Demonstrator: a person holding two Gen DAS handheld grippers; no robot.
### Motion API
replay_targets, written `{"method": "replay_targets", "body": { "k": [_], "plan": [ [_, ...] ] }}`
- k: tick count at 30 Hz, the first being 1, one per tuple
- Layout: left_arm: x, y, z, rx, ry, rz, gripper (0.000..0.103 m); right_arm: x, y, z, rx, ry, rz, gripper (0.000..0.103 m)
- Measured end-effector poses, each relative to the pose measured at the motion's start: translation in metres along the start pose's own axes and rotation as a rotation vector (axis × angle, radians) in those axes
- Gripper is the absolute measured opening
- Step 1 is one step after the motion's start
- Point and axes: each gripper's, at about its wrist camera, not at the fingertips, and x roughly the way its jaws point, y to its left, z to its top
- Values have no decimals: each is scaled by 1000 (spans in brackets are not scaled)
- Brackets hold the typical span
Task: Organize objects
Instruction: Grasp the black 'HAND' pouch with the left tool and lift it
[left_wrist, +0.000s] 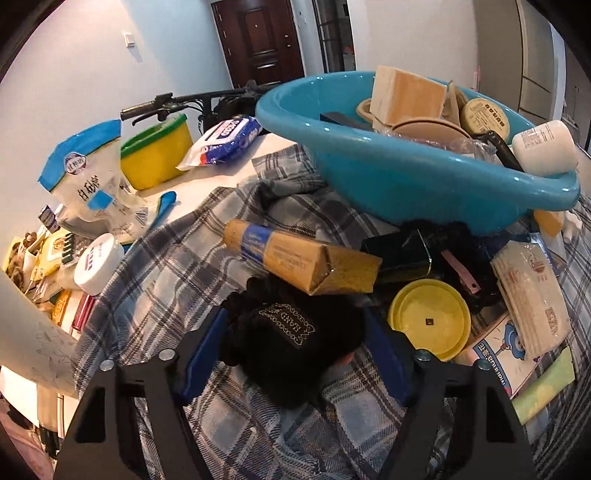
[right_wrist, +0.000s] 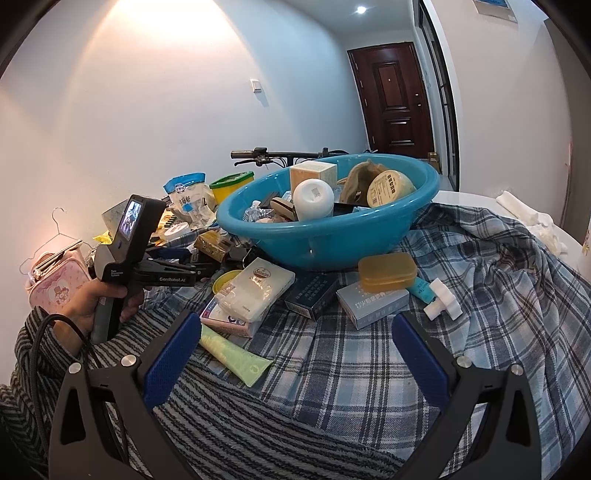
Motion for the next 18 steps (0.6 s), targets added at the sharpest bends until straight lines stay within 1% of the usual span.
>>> {"method": "replay_targets", "body": {
  "k": [2,3,4,6,7,9,11,13,14,15,17,18],
  "plan": [
    [-1,-3,0,10,-2,-2,64,1,-1,0,2,5,0,103],
    [-2,-3,0,13,-9,-2,62,1,-2,0,3,6,0,103],
    [-5,-3,-1,12,-19,-7,57,1,-2,0,4,7,1,103],
    [-12,1,-1,-7,-43,-33,49,1,-2,0,4,7,0,103],
    [-15,4,-1,-22,-53,-48,39,1,-2,0,4,7,1,103],
    [-23,10,-3,-58,-65,-89,36,1,-3,0,5,8,1,103],
    [-28,12,-4,-66,-75,-117,33,1,-3,0,6,10,0,103],
    [-25,9,-3,-57,-61,-106,34,2,-3,0,6,13,-1,103],
    [-22,8,-2,-52,-46,-89,36,3,-3,0,6,15,-1,103],
    [-19,6,-2,-46,-32,-65,40,3,-3,0,7,17,-1,103],
    [-16,2,-2,-27,-18,-72,68,3,-4,0,9,17,-1,103],
    [-14,-1,-2,-9,-8,-67,71,2,-4,0,8,17,-1,103]
  ]
}}
